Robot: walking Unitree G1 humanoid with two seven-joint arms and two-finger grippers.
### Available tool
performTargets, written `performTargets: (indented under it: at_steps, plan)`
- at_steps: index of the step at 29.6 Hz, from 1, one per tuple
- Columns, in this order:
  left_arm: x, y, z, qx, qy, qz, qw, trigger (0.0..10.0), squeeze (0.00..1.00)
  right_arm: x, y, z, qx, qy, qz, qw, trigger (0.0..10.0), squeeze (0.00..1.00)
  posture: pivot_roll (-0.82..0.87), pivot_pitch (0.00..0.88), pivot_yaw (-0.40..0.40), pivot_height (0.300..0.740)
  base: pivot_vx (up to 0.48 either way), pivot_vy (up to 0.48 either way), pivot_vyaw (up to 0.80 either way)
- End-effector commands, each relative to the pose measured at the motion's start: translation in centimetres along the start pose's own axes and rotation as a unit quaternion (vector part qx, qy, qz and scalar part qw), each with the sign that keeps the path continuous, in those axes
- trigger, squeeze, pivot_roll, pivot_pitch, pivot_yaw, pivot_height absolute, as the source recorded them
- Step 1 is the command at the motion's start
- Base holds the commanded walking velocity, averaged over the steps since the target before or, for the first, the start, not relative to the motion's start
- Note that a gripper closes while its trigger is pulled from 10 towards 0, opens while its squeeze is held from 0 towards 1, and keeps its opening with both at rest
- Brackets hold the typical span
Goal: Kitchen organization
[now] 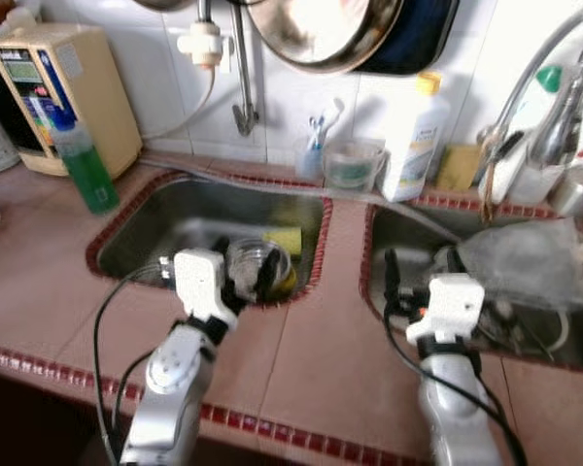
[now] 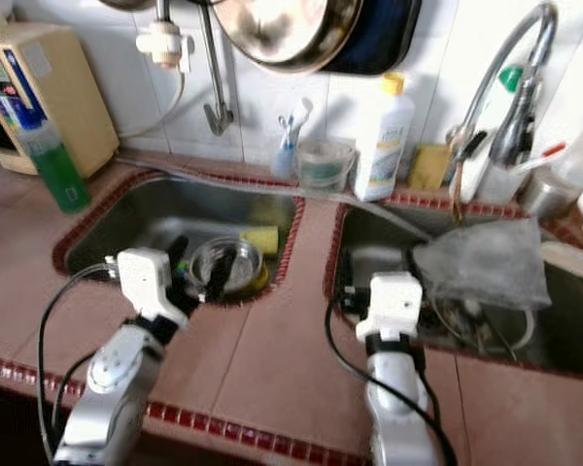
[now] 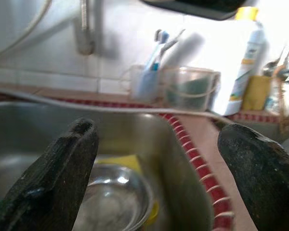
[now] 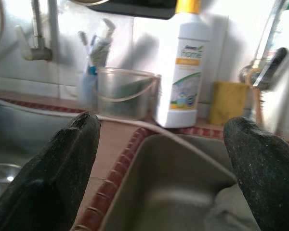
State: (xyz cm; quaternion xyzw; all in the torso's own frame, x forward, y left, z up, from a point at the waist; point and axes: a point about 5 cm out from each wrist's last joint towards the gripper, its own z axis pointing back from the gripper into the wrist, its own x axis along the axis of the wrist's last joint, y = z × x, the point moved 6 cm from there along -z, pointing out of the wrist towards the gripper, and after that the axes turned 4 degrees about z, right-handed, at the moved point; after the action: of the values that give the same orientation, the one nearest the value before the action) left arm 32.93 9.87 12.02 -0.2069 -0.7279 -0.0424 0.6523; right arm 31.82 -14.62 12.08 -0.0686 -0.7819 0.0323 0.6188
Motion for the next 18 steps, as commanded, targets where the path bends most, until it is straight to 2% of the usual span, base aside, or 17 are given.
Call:
performTargets:
  at_steps: [1,7,12,18]
  plan:
    - [0.4,0.5,0.1,0.006,-0.002,-0.006,1.000,10.0,0.00,0.4,0.4,0.0,0.005,-0.005,-0.003,1.000,10.0,0.00,-0.13,0.000,0.030,0.740,0.000,0.000,0.00]
    - [0.8,0.7,0.8,-0.001,-0.007,-0.008,1.000,10.0,0.00,1.0,0.6,0.4,0.029,-0.019,-0.008,0.999,10.0,0.00,-0.13,0.000,0.030,0.740,0.000,0.000,0.00]
    - [0.6,2.2,1.2,0.019,0.005,-0.027,0.999,10.0,0.00,0.8,0.3,0.6,0.054,-0.014,-0.012,0.998,10.0,0.00,-0.13,0.000,0.031,0.740,0.000,0.000,0.00]
    - [0.9,2.7,1.3,0.023,0.002,-0.029,0.999,10.0,0.00,0.8,0.3,0.6,0.065,-0.013,-0.009,0.998,10.0,0.00,-0.12,0.000,0.028,0.740,0.000,0.000,0.00]
